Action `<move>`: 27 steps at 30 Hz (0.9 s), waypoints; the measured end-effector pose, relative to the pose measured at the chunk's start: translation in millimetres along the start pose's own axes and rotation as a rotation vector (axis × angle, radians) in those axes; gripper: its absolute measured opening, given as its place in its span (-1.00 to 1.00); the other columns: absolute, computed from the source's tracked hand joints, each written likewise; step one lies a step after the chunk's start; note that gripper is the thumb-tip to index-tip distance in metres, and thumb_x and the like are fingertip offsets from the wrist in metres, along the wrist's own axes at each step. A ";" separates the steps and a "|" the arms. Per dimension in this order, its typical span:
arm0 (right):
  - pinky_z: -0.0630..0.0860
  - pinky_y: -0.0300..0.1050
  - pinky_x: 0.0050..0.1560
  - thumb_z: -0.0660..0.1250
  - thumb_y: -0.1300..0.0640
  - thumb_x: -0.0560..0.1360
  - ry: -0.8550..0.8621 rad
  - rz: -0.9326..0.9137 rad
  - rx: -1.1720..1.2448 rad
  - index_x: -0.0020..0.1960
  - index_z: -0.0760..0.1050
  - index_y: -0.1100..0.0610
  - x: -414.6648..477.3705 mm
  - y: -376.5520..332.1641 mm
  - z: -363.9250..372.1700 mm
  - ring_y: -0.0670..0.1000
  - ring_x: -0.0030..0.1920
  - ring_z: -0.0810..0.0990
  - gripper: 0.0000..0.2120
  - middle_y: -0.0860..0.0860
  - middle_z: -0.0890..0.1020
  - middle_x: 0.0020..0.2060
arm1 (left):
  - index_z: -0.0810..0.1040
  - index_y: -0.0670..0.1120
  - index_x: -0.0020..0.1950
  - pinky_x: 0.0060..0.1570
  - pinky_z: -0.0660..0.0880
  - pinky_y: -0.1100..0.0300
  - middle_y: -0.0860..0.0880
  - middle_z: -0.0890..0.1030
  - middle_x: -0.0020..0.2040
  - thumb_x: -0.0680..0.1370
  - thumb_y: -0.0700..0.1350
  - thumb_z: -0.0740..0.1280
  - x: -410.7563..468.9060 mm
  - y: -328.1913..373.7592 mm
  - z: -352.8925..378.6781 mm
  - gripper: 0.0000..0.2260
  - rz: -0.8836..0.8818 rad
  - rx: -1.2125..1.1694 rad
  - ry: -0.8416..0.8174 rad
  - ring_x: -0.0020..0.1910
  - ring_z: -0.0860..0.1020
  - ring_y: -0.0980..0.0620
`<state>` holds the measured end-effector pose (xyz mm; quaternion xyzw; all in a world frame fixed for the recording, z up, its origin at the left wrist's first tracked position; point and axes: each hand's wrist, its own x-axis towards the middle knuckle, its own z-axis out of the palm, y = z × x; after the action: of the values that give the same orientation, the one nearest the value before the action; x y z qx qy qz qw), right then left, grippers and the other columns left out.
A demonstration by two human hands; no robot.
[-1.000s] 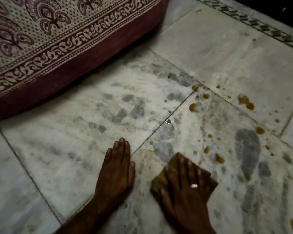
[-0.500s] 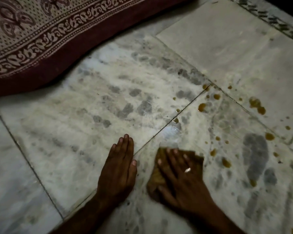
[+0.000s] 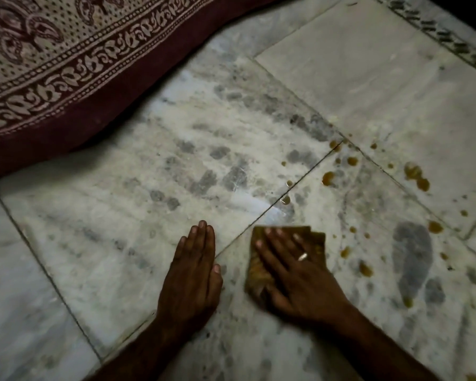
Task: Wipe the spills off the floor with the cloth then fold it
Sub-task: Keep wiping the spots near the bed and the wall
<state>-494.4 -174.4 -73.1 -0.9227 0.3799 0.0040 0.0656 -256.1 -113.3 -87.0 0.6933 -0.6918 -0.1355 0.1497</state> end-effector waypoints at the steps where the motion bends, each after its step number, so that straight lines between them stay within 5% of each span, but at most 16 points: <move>1: -0.01 0.08 0.61 0.14 -0.21 0.56 0.004 0.076 0.001 0.64 0.12 0.07 13.0 6.8 -3.5 0.10 0.63 0.10 -0.28 0.09 0.08 0.64 | 0.18 -0.23 0.59 0.53 0.16 -0.09 -0.19 0.19 0.60 0.60 -0.05 0.07 1.6 1.6 1.1 -0.44 -0.001 0.042 -0.005 0.60 0.16 -0.12; 5: -0.22 0.02 0.60 0.01 -0.28 0.63 0.032 0.261 0.044 0.65 0.08 0.07 89.8 -6.9 -5.0 0.07 0.65 -0.04 -0.30 0.07 0.04 0.65 | 0.15 -0.25 0.59 0.53 0.19 -0.14 -0.23 0.16 0.61 0.58 -0.07 0.14 -0.7 0.4 6.6 -0.41 0.022 0.189 -0.031 0.60 0.13 -0.16; 11: 0.12 0.17 0.56 0.12 -0.21 0.63 0.017 0.116 0.022 0.64 0.14 0.07 -1.1 -20.5 3.3 0.08 0.64 0.05 -0.33 0.07 0.13 0.64 | 0.17 -0.26 0.58 0.52 0.18 -0.18 -0.23 0.16 0.61 0.59 -0.04 0.09 0.7 -1.6 8.5 -0.42 0.029 0.218 -0.038 0.60 0.15 -0.18; 13: 0.20 0.19 0.51 0.15 -0.20 0.60 0.043 0.213 0.019 0.62 0.20 0.08 -38.3 -0.5 0.8 0.10 0.62 0.14 -0.33 0.09 0.18 0.62 | 0.17 -0.25 0.58 0.53 0.15 -0.16 -0.22 0.16 0.61 0.60 -0.02 0.08 1.4 0.1 7.5 -0.42 0.018 0.200 -0.030 0.59 0.16 -0.17; 16: 0.06 0.15 0.58 0.10 -0.23 0.60 0.051 0.457 0.059 0.65 0.09 0.10 -23.7 39.8 -3.2 0.07 0.65 0.03 -0.28 0.09 0.09 0.65 | 0.20 -0.23 0.58 0.52 0.17 -0.15 -0.20 0.19 0.60 0.60 0.00 0.07 3.7 2.3 7.0 -0.42 0.003 0.187 -0.018 0.58 0.20 -0.16; 20: -0.05 0.11 0.60 -0.04 -0.27 0.62 0.115 0.540 0.092 0.64 0.08 0.17 66.0 54.9 -7.2 0.08 0.64 0.04 -0.26 0.10 0.09 0.64 | 0.30 -0.20 0.54 0.45 0.23 -0.16 -0.19 0.29 0.57 0.59 0.03 0.06 6.2 3.0 7.8 -0.44 -0.001 0.194 -0.004 0.53 0.30 -0.18; 23: -0.01 0.14 0.58 -0.01 -0.26 0.64 0.145 0.435 0.059 0.63 0.14 0.17 81.5 31.8 0.0 0.10 0.64 0.08 -0.29 0.11 0.13 0.63 | 0.39 -0.23 0.49 0.52 0.07 0.00 -0.21 0.36 0.52 0.63 0.07 -0.04 8.5 5.5 10.5 -0.44 -0.023 0.190 0.031 0.48 0.32 -0.18; 27: 0.12 0.11 0.55 0.13 -0.19 0.62 0.103 0.131 0.010 0.62 0.19 0.12 9.7 8.3 3.9 0.05 0.63 0.11 -0.34 0.07 0.18 0.62 | 0.40 -0.30 0.46 0.51 0.04 0.00 -0.27 0.39 0.48 0.53 -0.03 0.09 34.9 23.8 11.6 -0.44 0.002 0.177 0.040 0.46 0.34 -0.20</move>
<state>-493.2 -186.6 -78.5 -0.8945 0.4423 -0.0412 0.0499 -282.4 -148.3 -87.5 0.7055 -0.6988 -0.0600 0.1018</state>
